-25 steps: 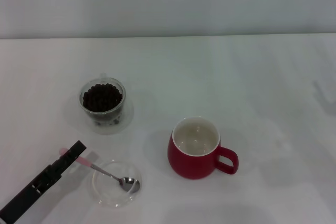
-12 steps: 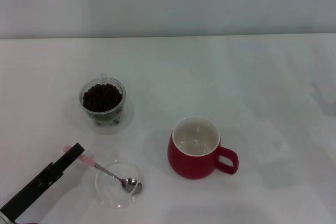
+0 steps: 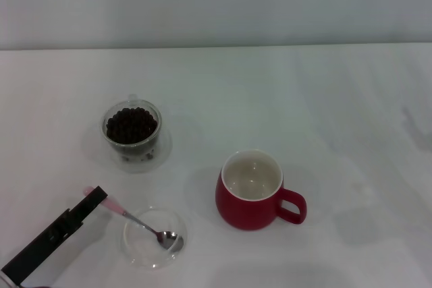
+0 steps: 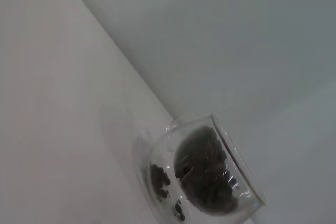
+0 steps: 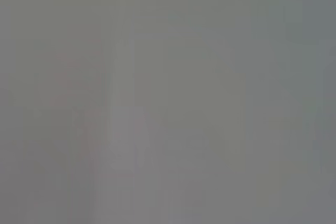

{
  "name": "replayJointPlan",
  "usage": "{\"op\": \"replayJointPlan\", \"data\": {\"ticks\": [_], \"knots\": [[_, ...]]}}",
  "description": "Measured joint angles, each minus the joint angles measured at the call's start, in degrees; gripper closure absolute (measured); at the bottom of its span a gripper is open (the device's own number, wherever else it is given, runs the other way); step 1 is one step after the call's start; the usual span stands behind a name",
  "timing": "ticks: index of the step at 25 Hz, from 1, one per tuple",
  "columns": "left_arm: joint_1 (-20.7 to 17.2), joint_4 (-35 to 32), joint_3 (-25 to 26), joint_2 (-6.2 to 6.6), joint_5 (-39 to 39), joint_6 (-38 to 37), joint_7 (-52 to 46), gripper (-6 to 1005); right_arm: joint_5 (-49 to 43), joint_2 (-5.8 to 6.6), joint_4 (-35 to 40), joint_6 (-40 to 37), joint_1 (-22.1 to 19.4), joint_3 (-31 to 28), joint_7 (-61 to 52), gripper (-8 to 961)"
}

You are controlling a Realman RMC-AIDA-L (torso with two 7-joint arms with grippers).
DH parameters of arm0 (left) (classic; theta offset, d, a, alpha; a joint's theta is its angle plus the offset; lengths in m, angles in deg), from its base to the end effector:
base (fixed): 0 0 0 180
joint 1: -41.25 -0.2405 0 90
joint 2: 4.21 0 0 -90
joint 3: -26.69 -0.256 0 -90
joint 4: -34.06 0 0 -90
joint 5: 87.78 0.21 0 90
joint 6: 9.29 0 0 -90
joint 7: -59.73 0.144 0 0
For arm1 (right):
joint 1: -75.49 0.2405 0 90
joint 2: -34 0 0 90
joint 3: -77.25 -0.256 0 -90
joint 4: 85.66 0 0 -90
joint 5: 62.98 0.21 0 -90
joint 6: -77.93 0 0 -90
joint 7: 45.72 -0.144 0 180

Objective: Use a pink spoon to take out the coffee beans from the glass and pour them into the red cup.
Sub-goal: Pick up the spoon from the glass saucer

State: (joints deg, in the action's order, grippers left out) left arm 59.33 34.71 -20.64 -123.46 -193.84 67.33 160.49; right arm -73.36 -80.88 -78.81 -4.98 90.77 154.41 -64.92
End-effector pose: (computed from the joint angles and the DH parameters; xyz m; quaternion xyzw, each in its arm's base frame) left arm -0.3433 0.2359 -0.0688 -0.6497 -0.5969 -0.4218 0.2091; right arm 0.3678 0.2749 0.0555 -0.6716 0.1736 0.3424 0.6337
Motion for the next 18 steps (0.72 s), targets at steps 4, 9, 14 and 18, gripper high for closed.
{"op": "replayJointPlan", "data": {"ticks": [4,9,14,18], "knots": [[-0.4,-0.3,0.2,-0.02,-0.2,0.2,1.3,847,0.0,0.0,0.0,0.0,-0.2,0.0,0.0,146],[-0.9,-0.5,0.4,0.09,-0.8,1.2,3.7,861,-0.1,-0.01,0.0,-0.3,-0.3,0.3,-0.1,146],[-2.9,-3.8,0.5,0.33,-1.2,2.7,3.9,861,-0.1,-0.1,0.0,-0.7,-0.3,0.9,-0.1,146],[-4.1,-7.0,0.5,0.52,-1.1,5.0,3.8,862,-0.2,-0.18,-0.1,-0.7,-0.3,1.7,-0.1,146]]}}
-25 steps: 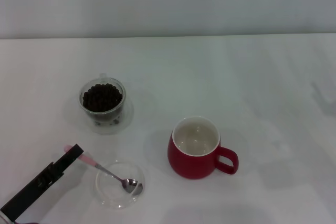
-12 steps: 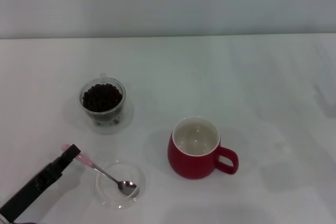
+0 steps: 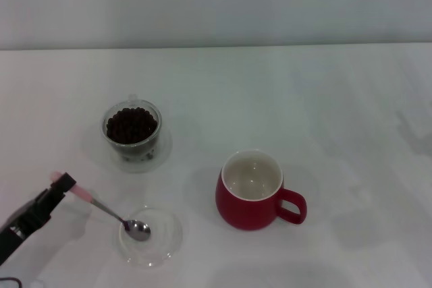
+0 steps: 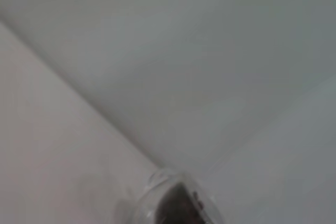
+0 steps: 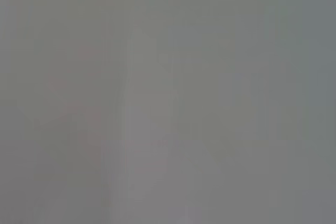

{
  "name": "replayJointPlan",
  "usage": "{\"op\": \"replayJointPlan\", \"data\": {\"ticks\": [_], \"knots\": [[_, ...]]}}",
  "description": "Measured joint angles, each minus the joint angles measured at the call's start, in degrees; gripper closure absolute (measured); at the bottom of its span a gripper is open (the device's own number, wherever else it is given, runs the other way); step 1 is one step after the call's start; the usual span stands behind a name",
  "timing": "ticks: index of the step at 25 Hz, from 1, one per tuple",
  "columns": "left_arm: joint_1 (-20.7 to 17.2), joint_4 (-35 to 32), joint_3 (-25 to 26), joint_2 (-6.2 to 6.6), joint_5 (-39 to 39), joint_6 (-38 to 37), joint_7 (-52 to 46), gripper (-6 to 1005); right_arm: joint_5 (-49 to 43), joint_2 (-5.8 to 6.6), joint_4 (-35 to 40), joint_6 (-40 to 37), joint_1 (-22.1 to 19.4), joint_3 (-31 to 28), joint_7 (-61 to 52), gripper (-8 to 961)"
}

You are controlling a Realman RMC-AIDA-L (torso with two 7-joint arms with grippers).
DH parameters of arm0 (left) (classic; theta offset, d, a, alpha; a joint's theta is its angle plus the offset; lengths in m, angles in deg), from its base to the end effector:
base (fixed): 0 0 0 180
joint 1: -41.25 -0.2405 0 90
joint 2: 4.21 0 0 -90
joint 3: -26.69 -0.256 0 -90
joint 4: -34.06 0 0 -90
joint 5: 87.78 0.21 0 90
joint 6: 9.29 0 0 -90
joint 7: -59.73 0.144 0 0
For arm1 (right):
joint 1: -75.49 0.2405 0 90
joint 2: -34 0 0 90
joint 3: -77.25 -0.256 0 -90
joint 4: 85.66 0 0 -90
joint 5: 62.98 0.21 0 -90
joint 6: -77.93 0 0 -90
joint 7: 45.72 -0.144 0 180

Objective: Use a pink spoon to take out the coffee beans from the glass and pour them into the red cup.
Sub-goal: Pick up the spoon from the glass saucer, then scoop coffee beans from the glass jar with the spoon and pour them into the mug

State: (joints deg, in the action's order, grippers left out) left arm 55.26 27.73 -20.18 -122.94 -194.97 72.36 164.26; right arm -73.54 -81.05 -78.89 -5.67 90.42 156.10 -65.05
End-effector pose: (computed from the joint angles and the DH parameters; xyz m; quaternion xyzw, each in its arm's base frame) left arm -0.3498 0.2338 -0.0374 -0.6768 -0.5286 -0.4466 0.2511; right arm 0.3653 0.2716 0.0499 -0.6815 0.1715 0.3450 0.6222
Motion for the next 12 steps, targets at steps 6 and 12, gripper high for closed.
{"op": "replayJointPlan", "data": {"ticks": [6,12], "knots": [[0.0,-4.2,-0.4,0.34,1.9,3.9,-1.2,863,0.0,-0.03,0.0,-0.2,0.0,0.7,-0.1,146],[0.2,-11.0,-0.3,1.23,3.8,5.5,-4.2,864,0.0,-0.09,-0.1,-2.0,0.0,1.7,-0.3,146]]}}
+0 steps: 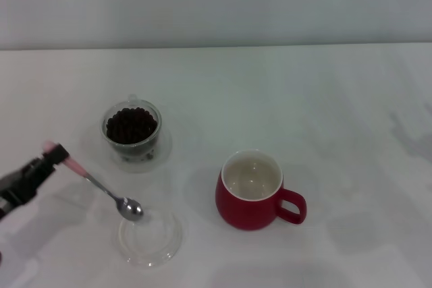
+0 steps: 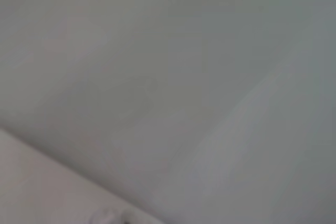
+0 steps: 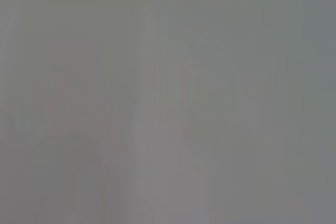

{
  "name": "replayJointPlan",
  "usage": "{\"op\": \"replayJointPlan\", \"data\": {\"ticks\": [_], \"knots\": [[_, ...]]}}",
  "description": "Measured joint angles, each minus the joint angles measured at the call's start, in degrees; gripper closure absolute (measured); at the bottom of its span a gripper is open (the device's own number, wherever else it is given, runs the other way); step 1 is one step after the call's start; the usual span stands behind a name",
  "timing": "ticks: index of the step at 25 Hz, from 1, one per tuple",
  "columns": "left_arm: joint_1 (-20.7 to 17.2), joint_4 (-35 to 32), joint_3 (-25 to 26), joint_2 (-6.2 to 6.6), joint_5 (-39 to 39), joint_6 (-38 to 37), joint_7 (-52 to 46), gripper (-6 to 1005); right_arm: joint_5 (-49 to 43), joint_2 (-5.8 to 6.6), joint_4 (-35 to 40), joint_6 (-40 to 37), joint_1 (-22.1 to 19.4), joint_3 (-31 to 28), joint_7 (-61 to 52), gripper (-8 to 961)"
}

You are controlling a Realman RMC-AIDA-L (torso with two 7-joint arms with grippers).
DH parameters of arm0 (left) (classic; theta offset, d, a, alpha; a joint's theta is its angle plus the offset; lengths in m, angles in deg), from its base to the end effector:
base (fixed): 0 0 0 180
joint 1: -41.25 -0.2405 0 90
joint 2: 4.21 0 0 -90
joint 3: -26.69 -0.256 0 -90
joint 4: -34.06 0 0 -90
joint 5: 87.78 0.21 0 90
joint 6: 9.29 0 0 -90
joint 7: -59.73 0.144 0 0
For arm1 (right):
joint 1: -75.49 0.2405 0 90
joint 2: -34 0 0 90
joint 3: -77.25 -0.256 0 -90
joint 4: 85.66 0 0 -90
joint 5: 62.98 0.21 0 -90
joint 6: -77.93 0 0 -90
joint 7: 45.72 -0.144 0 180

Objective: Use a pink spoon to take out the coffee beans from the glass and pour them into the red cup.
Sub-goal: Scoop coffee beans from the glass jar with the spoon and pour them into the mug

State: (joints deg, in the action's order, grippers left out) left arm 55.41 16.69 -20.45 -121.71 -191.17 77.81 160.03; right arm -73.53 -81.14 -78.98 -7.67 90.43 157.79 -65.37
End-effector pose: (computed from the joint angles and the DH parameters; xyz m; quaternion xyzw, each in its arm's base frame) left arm -0.3329 0.2552 -0.0015 -0.7333 -0.4497 -0.4577 0.2250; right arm 0.3588 0.2696 0.0467 -0.6889 0.1605 0.3585 0.6092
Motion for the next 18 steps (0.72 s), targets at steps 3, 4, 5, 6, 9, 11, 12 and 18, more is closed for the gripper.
{"op": "replayJointPlan", "data": {"ticks": [3,4,5,6,9,11,12,18], "knots": [[0.1,-5.2,0.1,1.1,0.2,0.0,-4.2,864,0.0,-0.01,0.0,-1.4,-0.1,1.0,-0.1,146],[0.2,-6.4,0.1,1.29,0.2,0.0,-5.1,865,0.0,-0.02,0.0,-1.8,-0.1,1.4,-0.2,146],[0.2,-8.1,0.0,1.47,0.3,0.0,-6.3,865,0.0,-0.04,0.0,-2.2,0.0,1.9,-0.5,146],[0.4,-10.5,0.0,1.77,0.5,-0.1,-8.1,865,0.0,-0.05,0.0,-2.4,0.0,2.2,-0.7,146],[1.8,-14.7,0.5,3.1,1.7,-1.4,-14.0,865,0.0,-0.06,0.0,-2.7,0.1,3.1,-1.6,146],[3.4,-15.6,0.7,4.44,2.0,-2.2,-17.0,865,0.0,-0.08,0.1,-3.2,0.2,3.7,-1.8,146],[4.9,-15.8,0.9,5.46,2.3,-2.9,-18.7,865,0.0,-0.08,0.1,-3.5,0.3,4.1,-1.8,146],[12.1,-16.0,0.9,8.76,9.1,-6.6,-25.0,866,0.0,-0.09,0.5,-4.9,0.5,5.8,-2.3,146]]}}
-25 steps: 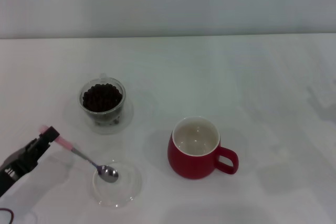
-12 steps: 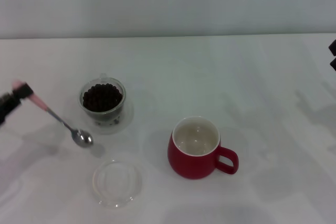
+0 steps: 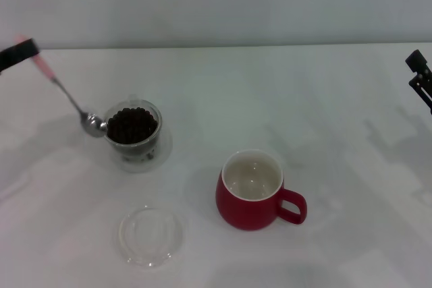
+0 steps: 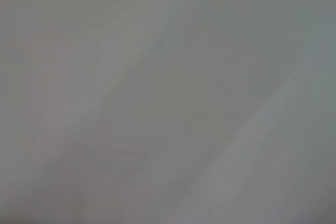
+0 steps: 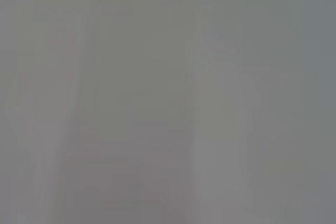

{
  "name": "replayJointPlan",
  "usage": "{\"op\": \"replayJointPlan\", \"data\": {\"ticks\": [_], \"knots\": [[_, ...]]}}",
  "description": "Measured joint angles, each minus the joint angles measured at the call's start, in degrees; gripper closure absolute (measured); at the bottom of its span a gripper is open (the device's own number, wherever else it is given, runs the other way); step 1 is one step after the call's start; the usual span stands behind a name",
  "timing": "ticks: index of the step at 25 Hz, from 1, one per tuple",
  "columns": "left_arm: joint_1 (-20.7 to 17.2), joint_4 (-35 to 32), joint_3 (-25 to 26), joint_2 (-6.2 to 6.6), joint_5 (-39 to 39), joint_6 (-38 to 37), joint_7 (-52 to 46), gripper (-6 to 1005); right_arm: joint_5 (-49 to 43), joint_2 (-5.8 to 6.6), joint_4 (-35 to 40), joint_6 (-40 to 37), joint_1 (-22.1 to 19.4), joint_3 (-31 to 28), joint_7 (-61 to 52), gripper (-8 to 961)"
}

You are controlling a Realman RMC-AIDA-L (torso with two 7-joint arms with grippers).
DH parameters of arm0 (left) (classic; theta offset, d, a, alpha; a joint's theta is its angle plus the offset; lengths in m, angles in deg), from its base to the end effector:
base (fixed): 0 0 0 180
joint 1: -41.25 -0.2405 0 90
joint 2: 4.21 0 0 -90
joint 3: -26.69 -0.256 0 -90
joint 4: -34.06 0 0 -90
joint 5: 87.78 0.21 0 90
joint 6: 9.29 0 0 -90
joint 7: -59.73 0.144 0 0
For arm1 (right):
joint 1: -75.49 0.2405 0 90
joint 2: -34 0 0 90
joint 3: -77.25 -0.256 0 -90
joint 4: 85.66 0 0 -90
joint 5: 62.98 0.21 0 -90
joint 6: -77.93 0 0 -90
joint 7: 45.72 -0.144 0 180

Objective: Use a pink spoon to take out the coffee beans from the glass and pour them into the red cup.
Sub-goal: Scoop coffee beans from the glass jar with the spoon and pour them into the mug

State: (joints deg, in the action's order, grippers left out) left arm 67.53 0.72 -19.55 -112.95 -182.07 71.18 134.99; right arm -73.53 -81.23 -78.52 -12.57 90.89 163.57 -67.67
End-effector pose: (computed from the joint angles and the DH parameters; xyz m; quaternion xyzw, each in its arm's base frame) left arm -0.2889 0.3626 0.0905 -0.7870 -0.4275 -0.3933 0.2081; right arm 0.3376 0.2670 0.0365 -0.7130 0.1347 0.4033 0.5576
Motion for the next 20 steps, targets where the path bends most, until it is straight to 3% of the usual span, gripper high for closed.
{"op": "replayJointPlan", "data": {"ticks": [7,15,20], "knots": [[9.7,-0.2,0.1,0.83,11.7,-6.2,-5.5,866,0.0,-0.04,-0.3,-1.6,-0.1,0.6,-0.4,146],[15.0,-0.2,-0.1,0.66,18.7,-11.7,-7.6,866,0.2,-0.08,-0.5,-1.7,-0.4,0.7,-1.5,146],[17.3,-0.3,-0.3,-0.86,24.2,-15.0,-8.1,867,0.4,-0.09,-0.5,-1.4,-0.5,0.6,-1.6,146]]}}
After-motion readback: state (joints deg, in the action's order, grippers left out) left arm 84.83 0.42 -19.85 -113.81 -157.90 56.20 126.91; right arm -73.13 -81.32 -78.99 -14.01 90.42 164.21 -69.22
